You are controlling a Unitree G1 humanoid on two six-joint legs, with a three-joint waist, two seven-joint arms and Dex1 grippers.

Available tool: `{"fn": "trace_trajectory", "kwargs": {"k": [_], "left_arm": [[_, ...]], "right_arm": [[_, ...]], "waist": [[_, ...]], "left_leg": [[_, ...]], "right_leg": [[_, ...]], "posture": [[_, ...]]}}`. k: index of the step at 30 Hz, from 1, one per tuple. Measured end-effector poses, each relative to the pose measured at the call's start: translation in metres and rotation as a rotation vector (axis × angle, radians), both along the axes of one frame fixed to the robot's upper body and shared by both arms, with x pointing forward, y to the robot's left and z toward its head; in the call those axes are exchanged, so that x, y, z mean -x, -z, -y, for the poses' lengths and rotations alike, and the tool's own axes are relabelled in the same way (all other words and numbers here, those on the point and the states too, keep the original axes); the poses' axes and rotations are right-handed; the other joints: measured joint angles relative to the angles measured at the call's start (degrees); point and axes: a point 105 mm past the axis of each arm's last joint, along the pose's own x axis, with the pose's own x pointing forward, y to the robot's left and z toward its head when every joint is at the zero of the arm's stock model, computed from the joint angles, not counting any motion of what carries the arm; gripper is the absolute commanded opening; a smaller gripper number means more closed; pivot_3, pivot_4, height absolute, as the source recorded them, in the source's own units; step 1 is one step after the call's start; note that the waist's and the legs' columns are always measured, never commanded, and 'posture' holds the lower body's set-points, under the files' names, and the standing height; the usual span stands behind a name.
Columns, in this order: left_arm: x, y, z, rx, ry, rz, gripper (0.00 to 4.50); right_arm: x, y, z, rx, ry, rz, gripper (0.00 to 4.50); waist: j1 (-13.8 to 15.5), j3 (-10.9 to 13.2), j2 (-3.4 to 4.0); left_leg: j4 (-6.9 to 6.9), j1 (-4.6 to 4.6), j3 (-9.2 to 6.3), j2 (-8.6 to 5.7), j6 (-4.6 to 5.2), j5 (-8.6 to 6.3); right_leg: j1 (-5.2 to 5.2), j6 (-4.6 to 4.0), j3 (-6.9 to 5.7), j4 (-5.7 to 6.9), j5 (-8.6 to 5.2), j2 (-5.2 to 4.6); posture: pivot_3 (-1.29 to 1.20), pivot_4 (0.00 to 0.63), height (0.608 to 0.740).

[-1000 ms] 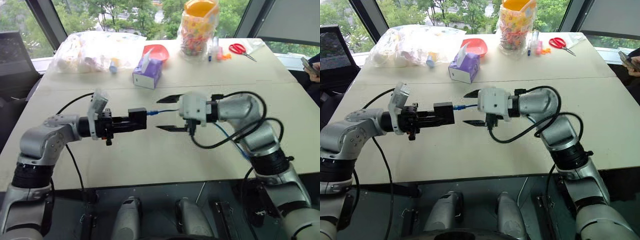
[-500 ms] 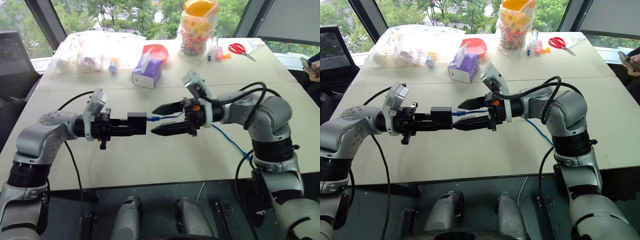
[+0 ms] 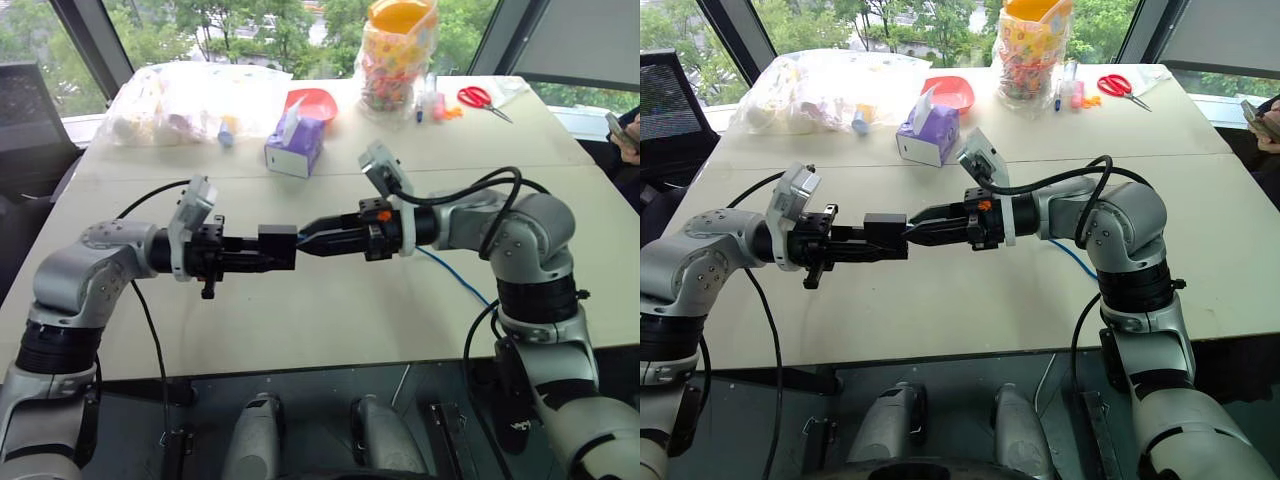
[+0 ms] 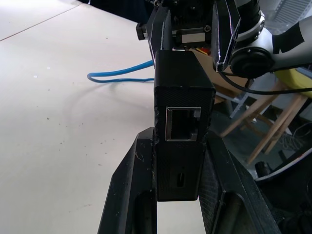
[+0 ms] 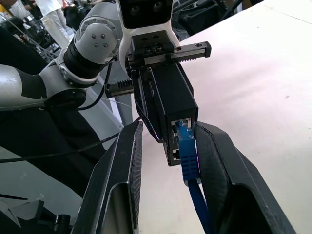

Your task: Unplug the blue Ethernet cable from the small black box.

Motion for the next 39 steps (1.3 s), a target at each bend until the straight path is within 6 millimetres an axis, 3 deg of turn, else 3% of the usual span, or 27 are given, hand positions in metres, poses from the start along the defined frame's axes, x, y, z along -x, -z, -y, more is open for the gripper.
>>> {"fn": "trace_trajectory", "kwargs": {"k": [12,15,16,36,39], "left_arm": [[0.002,-0.001,0.002,-0.002,0.009,0.010,0.49],[0.004,-0.001,0.003,0.002,0.019,0.010,0.49],[0.005,-0.002,0.003,0.006,0.024,0.009,0.49],[0.010,0.003,0.003,0.002,0.029,0.002,0.49],[0.010,0.006,-0.011,-0.017,-0.025,-0.007,0.49]], "right_arm": [[0.001,0.004,0.001,0.024,-0.012,-0.006,1.69],[0.001,0.005,0.004,0.037,-0.009,-0.006,0.30],[0.001,0.005,0.005,0.042,-0.005,-0.006,0.03],[-0.003,0.013,0.008,0.047,-0.031,-0.018,0.03],[-0.026,0.027,0.042,0.110,0.119,-0.053,0.03]], "waist": [[-0.02,0.00,0.00],[-0.04,0.00,0.00],[-0.04,0.00,0.00],[-0.03,0.00,0.00],[0.11,0.01,-0.02]], "left_leg": [[0.00,0.00,0.00,0.00,0.00,0.00],[0.00,0.00,0.00,0.00,0.00,0.00],[0.00,0.00,0.00,0.00,0.00,0.00],[0.00,0.00,0.00,0.00,0.00,0.00],[0.01,-0.01,0.01,-0.02,0.00,0.00]], "right_leg": [[0.00,0.00,0.00,0.00,0.00,0.00],[0.00,0.00,0.00,0.00,0.00,0.00],[0.00,0.00,0.00,0.00,0.00,0.00],[0.00,-0.01,0.01,-0.01,-0.01,0.00],[-0.01,-0.02,0.01,-0.03,-0.01,-0.03]], "posture": [[0.00,0.150,0.735],[0.00,0.150,0.735],[0.00,0.150,0.735],[0.00,0.150,0.735],[0.00,0.150,0.735]]}}
